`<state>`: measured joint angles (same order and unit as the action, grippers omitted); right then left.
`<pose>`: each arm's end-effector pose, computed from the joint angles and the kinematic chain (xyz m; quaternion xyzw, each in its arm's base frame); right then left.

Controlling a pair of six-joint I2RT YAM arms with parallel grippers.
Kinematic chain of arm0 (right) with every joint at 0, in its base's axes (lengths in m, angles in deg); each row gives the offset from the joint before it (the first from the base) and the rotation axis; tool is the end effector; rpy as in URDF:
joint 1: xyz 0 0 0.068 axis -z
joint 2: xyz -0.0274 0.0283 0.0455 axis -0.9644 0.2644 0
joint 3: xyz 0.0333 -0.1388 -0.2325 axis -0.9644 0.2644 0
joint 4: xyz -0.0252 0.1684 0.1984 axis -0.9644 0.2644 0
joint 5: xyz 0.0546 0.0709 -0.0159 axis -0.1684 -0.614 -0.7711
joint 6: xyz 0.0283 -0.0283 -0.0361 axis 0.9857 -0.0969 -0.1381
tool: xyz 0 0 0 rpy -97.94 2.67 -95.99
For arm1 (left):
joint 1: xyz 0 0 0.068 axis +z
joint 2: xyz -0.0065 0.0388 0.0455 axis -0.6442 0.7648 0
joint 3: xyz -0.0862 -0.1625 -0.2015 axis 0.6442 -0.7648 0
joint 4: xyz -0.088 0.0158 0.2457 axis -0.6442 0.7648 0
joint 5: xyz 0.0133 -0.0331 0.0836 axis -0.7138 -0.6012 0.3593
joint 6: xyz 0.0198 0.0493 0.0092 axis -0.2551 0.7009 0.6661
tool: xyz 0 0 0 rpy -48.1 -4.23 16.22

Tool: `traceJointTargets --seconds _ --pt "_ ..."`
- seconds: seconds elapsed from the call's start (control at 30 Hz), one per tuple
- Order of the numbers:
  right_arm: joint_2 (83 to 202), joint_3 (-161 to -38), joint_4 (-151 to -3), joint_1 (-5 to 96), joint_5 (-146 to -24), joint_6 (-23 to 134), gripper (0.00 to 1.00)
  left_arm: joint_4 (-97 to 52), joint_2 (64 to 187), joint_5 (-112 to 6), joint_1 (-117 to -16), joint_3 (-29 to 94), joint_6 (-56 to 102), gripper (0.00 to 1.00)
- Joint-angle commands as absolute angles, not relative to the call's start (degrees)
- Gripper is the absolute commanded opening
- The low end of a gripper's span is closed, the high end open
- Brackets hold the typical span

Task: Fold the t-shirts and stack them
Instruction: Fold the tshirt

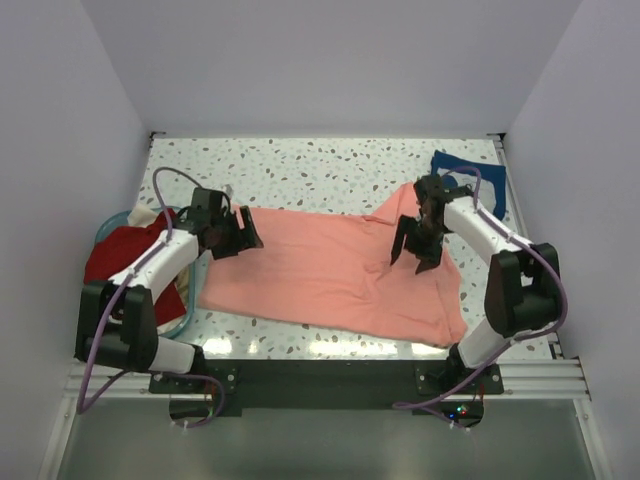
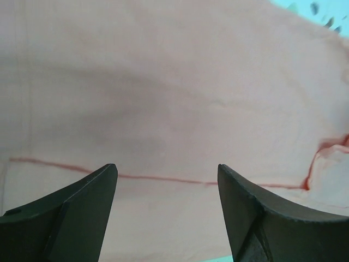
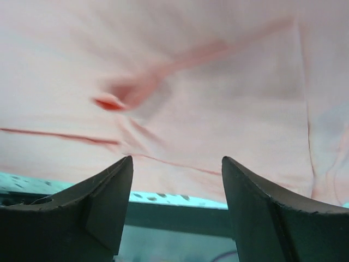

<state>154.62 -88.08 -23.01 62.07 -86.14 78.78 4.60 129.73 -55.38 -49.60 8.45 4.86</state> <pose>0.2824 0.0686 0.2049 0.1491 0.9841 0.0922 0.0284 0.2683 -0.0517 0.2034 -0.1400 0.9444 -0.1807 0.2365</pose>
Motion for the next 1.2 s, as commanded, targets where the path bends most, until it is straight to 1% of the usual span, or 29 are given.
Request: traceJointTargets --seconds 0.0,0.13,0.3,0.4,0.53,0.67,0.83,1.0,1.13,1.17 --pt "157.8 -100.7 -21.7 63.3 -82.1 78.2 0.70 2.3 132.5 -56.6 -49.4 16.0 3.9 0.79" --pt "167.2 -114.8 -24.5 64.8 -80.1 77.5 0.69 1.2 137.4 -56.5 -49.3 22.0 4.9 0.79" --pt "178.1 -124.3 -31.3 65.8 -76.6 78.2 0.67 1.1 140.5 -56.2 -48.3 27.4 6.7 0.80" --pt "181.9 -128.7 -35.6 66.2 -76.1 79.5 0.63 1.1 142.2 -56.3 -47.1 29.9 6.9 0.80" --pt "188.7 -135.6 -36.4 66.7 -75.7 79.6 0.59 0.7 144.0 -57.0 -45.6 31.3 6.4 0.80" --pt "192.2 -138.8 -36.7 66.8 -74.7 79.3 0.56 -0.1 145.1 -57.1 -44.7 31.2 5.6 0.80" --pt "194.5 -140.9 -35.6 66.9 -71.9 78.1 0.55 0.1 146.2 -57.4 -44.0 32.0 5.4 0.80" --pt "196.5 -141.1 -36.9 67.1 -71.5 77.2 0.54 0.4 146.7 -57.3 -43.4 32.3 5.5 0.80" --pt "198.4 -143.3 -37.6 67.2 -72.2 77.2 0.50 0.5 146.9 -57.1 -43.1 32.7 5.6 0.80" --pt "198.7 -143.4 -37.9 67.2 -72.6 77.1 0.48 0.6 147.0 -57.1 -43.1 32.8 5.8 0.80"
